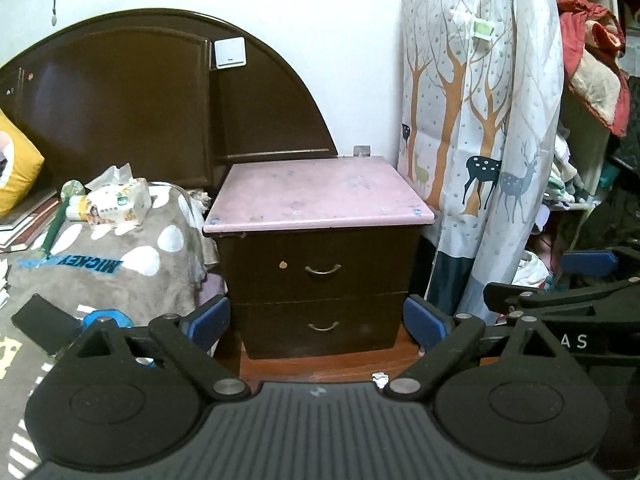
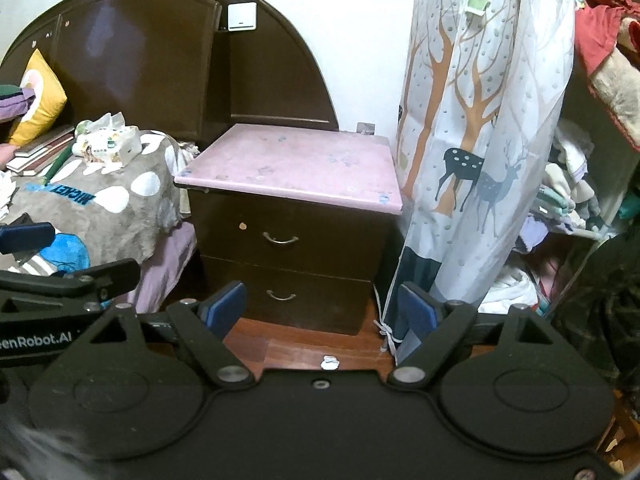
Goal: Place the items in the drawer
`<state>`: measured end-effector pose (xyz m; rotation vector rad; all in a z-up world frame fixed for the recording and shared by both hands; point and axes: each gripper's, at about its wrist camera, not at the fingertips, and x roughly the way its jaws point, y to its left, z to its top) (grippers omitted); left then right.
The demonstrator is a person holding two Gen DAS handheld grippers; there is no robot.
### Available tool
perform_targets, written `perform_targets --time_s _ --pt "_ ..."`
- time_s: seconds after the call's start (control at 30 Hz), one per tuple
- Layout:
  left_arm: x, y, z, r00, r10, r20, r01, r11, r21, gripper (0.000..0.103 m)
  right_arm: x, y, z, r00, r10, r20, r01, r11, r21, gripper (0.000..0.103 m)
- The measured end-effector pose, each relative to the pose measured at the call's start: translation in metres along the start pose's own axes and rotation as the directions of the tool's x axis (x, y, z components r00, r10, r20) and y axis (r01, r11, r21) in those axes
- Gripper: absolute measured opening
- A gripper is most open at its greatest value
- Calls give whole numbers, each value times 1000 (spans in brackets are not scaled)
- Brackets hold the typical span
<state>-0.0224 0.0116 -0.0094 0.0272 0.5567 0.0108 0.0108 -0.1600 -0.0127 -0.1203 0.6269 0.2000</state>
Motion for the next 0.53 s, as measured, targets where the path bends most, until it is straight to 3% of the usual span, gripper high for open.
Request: perform_targets --time_s 0.53 --pt "-21 -2 6 998 -9 63 11 999 -32 94 -20 -2 -2 999 4 40 -5 1000 9 85"
